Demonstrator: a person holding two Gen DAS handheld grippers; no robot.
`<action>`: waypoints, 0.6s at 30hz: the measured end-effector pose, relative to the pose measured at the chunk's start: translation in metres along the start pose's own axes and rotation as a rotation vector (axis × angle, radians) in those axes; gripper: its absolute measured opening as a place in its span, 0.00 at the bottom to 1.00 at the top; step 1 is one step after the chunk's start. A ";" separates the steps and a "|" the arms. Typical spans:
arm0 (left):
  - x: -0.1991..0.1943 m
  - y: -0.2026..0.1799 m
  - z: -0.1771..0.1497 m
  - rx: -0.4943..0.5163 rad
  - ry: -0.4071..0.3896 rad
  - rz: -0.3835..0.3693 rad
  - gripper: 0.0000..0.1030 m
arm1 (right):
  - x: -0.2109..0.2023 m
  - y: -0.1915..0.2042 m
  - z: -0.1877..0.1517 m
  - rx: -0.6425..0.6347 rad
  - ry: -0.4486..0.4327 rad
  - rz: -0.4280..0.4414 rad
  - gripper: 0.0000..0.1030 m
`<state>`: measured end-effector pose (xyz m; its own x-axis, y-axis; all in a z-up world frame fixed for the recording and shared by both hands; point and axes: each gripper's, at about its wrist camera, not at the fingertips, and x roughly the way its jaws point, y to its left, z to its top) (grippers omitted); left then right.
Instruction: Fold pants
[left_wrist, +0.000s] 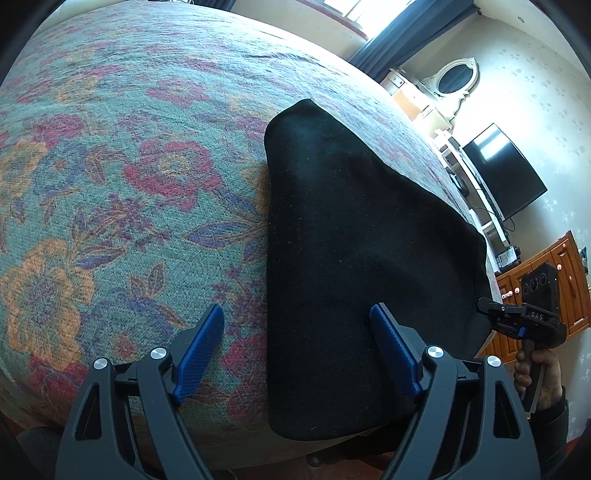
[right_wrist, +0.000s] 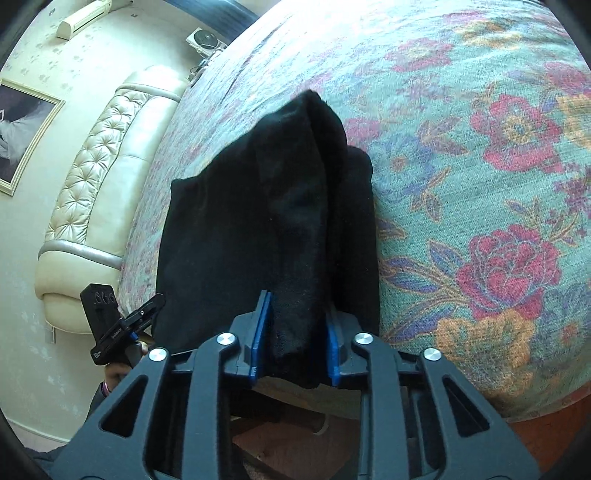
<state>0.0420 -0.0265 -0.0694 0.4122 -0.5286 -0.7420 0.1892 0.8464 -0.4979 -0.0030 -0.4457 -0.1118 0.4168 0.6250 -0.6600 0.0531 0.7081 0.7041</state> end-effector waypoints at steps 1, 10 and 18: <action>0.000 0.000 0.000 0.002 0.000 0.001 0.78 | -0.005 0.002 0.002 -0.002 -0.017 0.002 0.45; 0.000 0.004 0.002 0.002 -0.002 0.002 0.79 | -0.014 -0.006 0.010 -0.010 -0.078 -0.101 0.82; 0.000 0.001 0.002 0.006 -0.005 0.015 0.81 | 0.020 -0.020 0.046 0.072 -0.128 -0.051 0.82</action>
<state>0.0442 -0.0254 -0.0695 0.4193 -0.5152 -0.7475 0.1882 0.8548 -0.4836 0.0466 -0.4625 -0.1273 0.5238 0.5388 -0.6598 0.1402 0.7094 0.6907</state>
